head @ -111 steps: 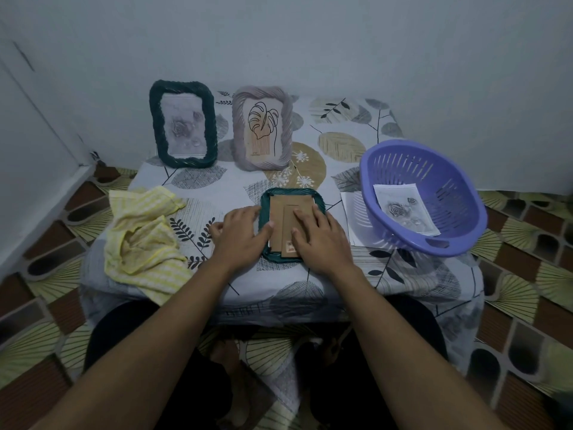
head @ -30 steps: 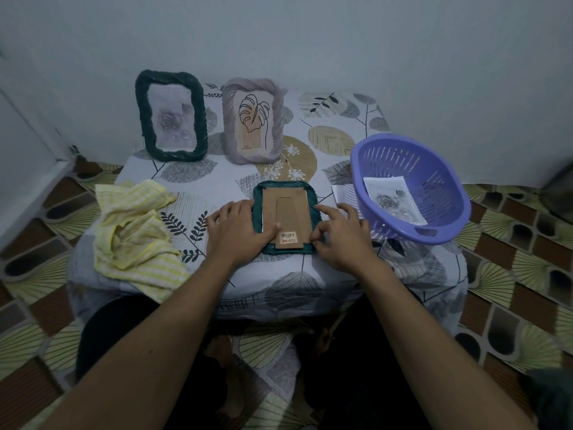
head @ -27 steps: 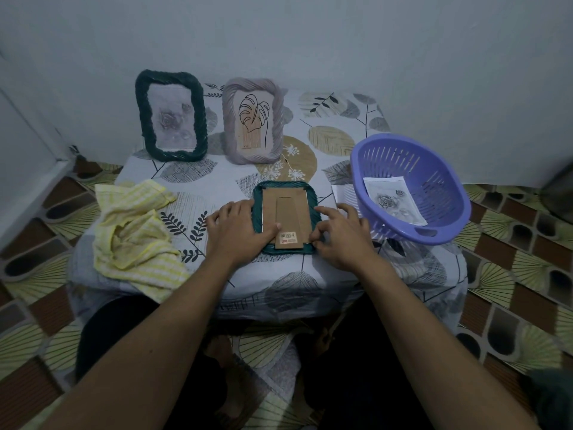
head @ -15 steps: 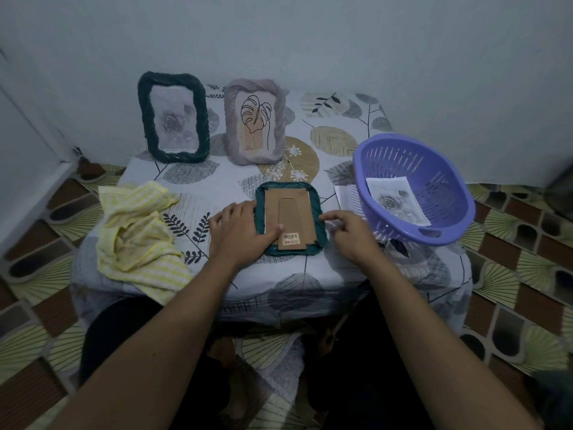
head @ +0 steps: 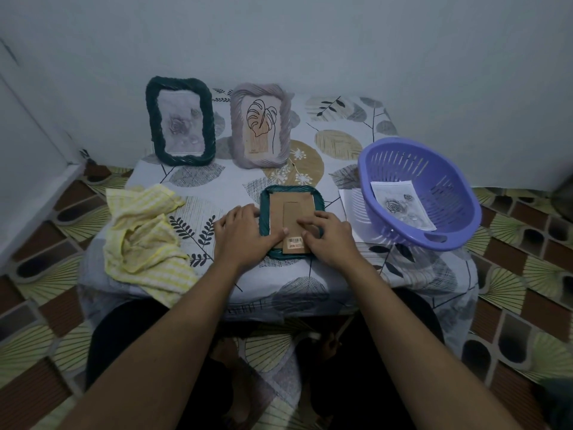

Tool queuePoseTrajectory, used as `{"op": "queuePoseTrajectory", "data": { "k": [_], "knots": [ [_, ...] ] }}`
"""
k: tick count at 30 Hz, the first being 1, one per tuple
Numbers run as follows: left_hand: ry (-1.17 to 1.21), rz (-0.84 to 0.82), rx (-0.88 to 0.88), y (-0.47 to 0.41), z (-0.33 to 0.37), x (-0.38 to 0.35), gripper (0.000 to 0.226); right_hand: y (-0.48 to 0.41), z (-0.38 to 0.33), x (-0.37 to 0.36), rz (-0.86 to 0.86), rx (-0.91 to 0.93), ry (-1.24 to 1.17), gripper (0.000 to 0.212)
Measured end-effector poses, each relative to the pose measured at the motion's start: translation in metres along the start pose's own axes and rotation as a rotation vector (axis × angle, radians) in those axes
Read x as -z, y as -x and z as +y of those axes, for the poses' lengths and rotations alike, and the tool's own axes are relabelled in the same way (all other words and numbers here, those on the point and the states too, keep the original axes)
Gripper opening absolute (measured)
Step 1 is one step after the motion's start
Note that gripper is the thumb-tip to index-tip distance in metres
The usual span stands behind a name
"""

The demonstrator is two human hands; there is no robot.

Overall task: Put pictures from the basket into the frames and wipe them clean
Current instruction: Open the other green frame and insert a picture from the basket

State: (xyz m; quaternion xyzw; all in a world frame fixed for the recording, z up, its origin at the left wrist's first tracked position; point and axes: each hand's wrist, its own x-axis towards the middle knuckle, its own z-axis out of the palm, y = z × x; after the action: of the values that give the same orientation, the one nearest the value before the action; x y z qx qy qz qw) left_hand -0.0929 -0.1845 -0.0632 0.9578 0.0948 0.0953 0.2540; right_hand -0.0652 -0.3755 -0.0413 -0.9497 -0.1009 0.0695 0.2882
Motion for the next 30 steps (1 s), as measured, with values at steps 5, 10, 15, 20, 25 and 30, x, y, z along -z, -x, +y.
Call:
{"op": "queuePoseTrajectory", "data": {
  "k": [5,10,15,20,25,30],
  "knots": [
    [0.244,-0.098,0.068,-0.001,-0.002,0.013,0.035,0.002,-0.003,-0.003,-0.023,0.007,0.004,0.035],
    [0.740,-0.169,0.285,-0.004,-0.009,0.030,0.022,0.005,-0.014,-0.011,-0.089,0.045,-0.012,0.040],
    [0.962,0.035,0.352,-0.002,-0.002,0.051,0.025,0.011,-0.031,-0.011,-0.109,0.125,-0.038,0.048],
    [0.937,0.158,0.285,-0.004,0.005,0.075,0.020,0.015,-0.056,-0.007,-0.172,0.171,-0.231,0.048],
    [0.862,0.173,0.179,0.000,0.032,0.087,0.013,0.014,-0.071,0.004,-0.203,-0.040,-0.861,0.031],
    [0.836,-0.024,0.079,0.013,0.053,0.068,0.016,0.011,-0.065,0.021,-0.178,-0.206,-1.350,0.033]
  ]
}}
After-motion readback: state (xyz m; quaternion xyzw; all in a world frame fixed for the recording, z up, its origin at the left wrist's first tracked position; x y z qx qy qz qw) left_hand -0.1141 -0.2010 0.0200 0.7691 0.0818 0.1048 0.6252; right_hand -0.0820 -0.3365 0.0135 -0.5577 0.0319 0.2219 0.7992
